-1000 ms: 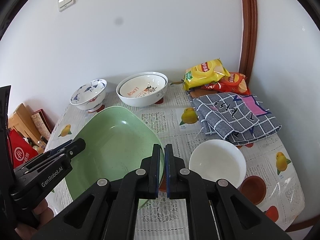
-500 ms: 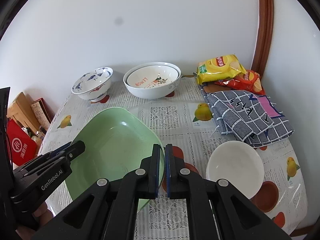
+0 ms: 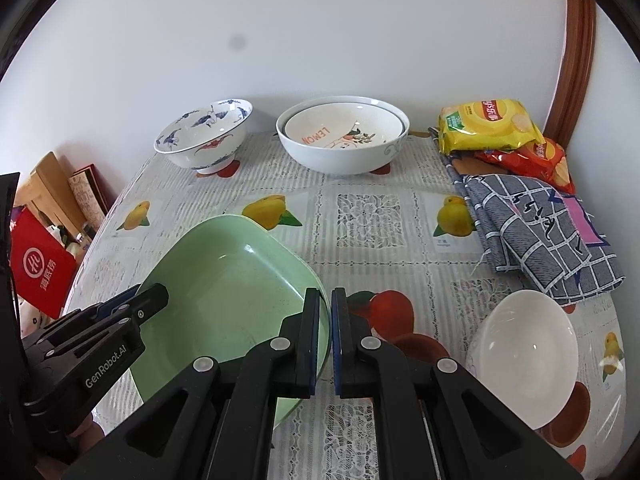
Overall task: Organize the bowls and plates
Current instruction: 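Carry the light-green plate with both grippers and lower it onto the green plates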
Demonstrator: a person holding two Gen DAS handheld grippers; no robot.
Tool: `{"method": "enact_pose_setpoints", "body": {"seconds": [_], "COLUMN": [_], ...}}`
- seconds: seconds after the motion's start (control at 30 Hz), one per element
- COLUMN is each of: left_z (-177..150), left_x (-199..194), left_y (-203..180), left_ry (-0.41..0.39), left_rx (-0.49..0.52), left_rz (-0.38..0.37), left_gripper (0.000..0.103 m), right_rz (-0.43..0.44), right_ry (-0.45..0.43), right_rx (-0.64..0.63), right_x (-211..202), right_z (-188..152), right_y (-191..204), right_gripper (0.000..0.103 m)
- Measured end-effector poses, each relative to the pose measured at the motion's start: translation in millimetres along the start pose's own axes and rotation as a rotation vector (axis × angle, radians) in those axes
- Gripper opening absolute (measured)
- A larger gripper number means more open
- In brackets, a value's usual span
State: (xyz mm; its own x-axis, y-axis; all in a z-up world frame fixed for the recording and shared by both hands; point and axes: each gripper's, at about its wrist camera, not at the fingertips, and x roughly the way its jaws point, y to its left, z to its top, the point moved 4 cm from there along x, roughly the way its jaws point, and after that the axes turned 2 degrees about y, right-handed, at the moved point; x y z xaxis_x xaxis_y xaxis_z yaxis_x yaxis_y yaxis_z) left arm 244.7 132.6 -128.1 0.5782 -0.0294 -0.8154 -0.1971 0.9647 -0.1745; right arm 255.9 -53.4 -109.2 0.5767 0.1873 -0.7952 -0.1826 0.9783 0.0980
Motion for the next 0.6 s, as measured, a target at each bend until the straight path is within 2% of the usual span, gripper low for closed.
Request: {"method": "enact_pose_setpoints", "body": {"seconds": [0.3, 0.6], "left_z": [-2.4, 2.1], "left_x": [22.1, 27.3], "left_y": [12.4, 12.2], "left_ry": [0.041, 0.039], "left_rx": [-0.026, -0.009], "left_rz": [0.041, 0.055], "left_gripper": [0.019, 0.019], "right_rz": [0.023, 0.020], "right_ry": [0.054, 0.094], "right_rx": [-0.026, -0.057], "right_x": [29.7, 55.3], "right_z": [-2.2, 0.1], "right_y": [10.3, 10.1], "right_gripper": [0.006, 0.008]}}
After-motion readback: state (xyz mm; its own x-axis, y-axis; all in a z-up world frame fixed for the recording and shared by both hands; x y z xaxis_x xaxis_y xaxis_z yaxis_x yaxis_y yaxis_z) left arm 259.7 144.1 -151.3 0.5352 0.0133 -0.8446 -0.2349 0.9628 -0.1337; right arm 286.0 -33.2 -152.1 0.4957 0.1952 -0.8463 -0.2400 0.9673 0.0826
